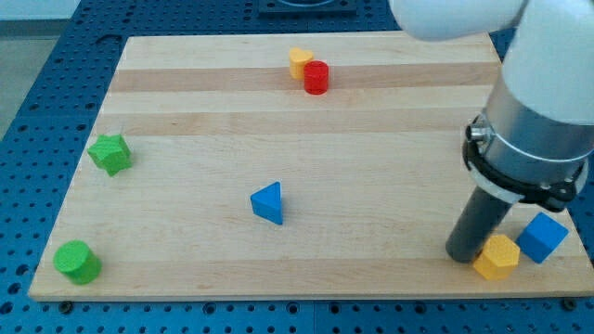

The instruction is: Slide the yellow hexagon along with the blue cube a bit right

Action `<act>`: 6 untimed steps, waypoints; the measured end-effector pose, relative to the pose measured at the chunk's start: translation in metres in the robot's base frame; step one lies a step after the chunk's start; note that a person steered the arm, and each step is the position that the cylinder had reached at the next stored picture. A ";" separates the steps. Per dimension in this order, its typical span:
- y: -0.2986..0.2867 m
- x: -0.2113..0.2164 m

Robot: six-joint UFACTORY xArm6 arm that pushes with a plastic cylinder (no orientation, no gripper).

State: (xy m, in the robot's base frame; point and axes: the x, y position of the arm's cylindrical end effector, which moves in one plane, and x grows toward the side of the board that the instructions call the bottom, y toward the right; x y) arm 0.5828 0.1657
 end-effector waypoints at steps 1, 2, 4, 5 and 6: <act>-0.022 0.000; -0.032 0.012; -0.032 0.036; -0.023 0.035; 0.000 0.035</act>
